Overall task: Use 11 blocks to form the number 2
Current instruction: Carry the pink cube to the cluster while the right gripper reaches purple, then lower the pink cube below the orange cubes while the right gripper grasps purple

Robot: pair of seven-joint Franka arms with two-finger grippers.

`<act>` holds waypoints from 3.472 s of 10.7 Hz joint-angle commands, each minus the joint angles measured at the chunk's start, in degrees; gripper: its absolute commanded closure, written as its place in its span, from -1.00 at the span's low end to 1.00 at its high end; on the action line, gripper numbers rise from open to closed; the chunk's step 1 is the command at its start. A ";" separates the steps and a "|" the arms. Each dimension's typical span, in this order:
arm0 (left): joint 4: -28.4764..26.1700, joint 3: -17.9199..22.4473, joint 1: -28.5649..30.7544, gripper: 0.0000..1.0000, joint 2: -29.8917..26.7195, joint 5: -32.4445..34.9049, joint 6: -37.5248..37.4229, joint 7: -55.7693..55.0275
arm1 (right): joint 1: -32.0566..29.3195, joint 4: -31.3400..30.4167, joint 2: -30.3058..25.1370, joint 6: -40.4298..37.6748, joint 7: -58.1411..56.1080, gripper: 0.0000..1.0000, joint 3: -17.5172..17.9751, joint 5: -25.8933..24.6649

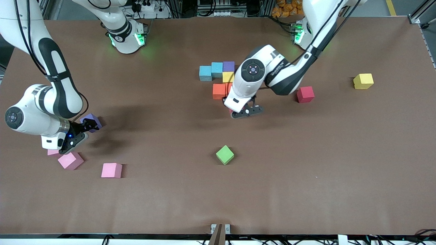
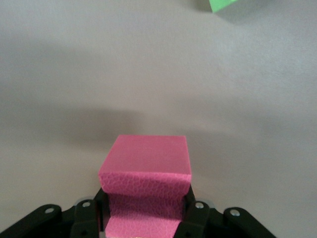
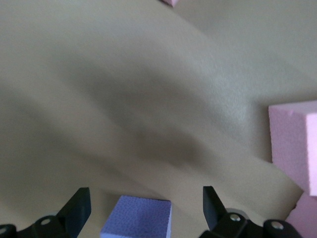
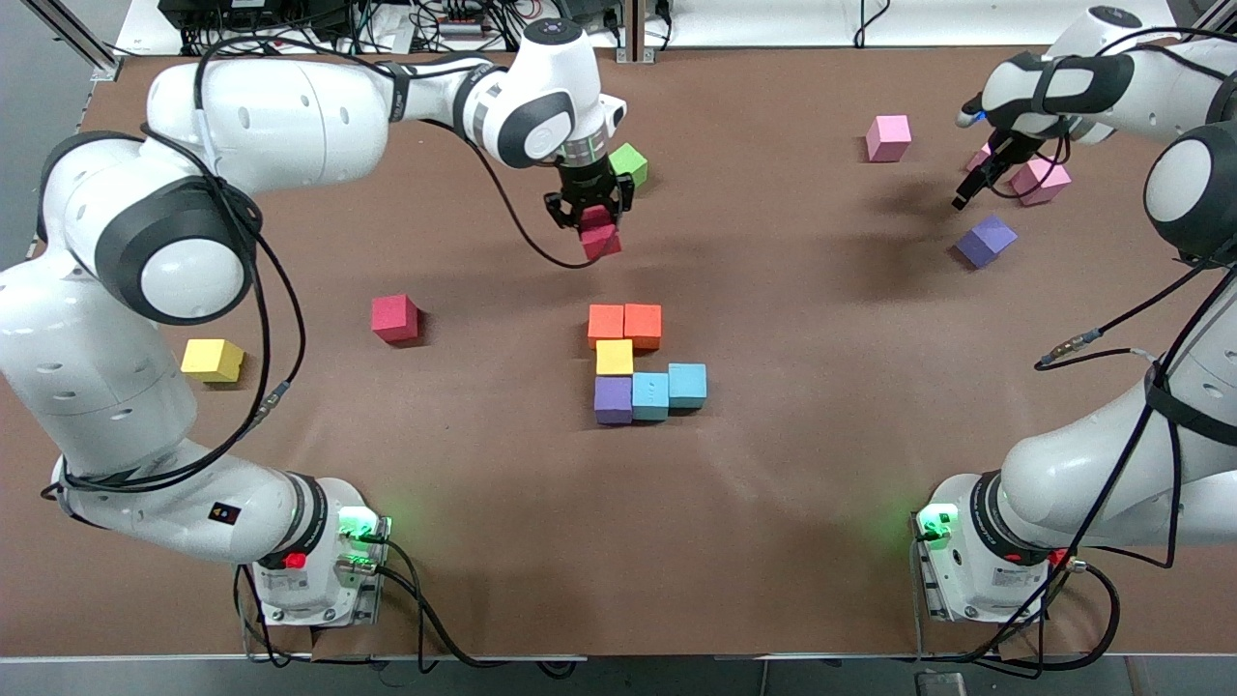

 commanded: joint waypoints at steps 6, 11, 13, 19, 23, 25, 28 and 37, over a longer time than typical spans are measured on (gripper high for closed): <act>4.88 0.88 -11.37 0.94 6.87 -1.49 9.41 -54.26 | -1.53 -11.13 -4.96 4.58 1.33 -1.00 -2.34 3.02; 4.61 4.29 -16.99 0.95 9.33 -0.96 14.34 -74.47 | -1.61 -14.29 -7.07 4.23 5.55 -1.00 -2.42 3.64; 4.61 5.36 -18.49 0.95 10.65 -0.96 17.42 -79.87 | -2.05 -17.10 -8.12 4.41 4.94 -1.00 -3.04 3.73; 2.77 9.67 -22.63 0.95 10.75 -0.52 17.87 -83.66 | -1.61 -17.99 -9.45 6.67 -0.16 -0.79 -3.13 3.73; 0.31 9.67 -23.06 0.96 10.40 0.97 19.09 -84.71 | -1.61 -17.82 -9.10 8.36 0.10 0.14 -3.04 3.90; -0.31 9.67 -23.24 0.96 10.48 2.03 19.10 -85.25 | -1.44 -17.64 -9.18 8.19 0.27 0.51 -3.04 4.78; -0.31 9.67 -23.33 0.95 10.66 2.03 20.59 -85.25 | 0.05 -12.48 -9.62 1.46 0.72 0.51 -2.86 4.96; -2.59 9.67 -22.98 0.93 10.22 2.03 22.00 -84.98 | 18.66 -0.68 -9.98 -9.04 22.82 0.51 -2.51 5.04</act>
